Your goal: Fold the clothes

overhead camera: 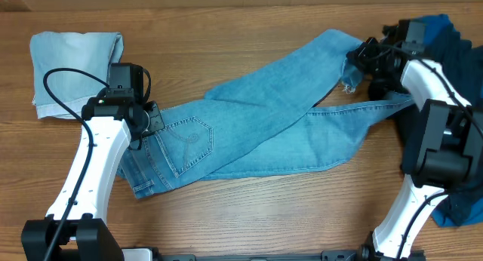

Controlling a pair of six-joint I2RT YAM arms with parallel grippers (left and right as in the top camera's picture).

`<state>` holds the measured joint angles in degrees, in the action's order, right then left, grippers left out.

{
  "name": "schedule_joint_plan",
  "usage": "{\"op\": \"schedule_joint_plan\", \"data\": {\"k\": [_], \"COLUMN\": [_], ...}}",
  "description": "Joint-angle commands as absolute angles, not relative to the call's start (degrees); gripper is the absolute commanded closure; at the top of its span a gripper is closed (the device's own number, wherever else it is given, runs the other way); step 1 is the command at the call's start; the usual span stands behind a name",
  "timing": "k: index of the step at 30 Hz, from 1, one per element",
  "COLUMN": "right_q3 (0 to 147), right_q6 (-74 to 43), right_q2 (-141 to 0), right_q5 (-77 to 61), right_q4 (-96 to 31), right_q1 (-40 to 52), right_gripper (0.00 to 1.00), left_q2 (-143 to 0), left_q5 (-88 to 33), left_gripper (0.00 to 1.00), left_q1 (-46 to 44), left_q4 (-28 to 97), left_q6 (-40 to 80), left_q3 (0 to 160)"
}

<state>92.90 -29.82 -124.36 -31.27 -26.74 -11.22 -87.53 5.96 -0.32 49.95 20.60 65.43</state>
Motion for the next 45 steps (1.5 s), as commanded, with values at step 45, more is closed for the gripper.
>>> {"op": "schedule_joint_plan", "data": {"k": [45], "right_q3": [115.1], "right_q6": [-15.0], "right_q2": [-90.0], "right_q5": [-17.6], "right_q4": [-89.6], "right_q1": [-0.9], "right_gripper": [0.96], "left_q2": [-105.1], "left_q5": [18.4], "left_gripper": [0.96], "left_q1": [1.0], "left_q4": [24.7], "left_q6": [15.6], "left_q3": [56.8]}}
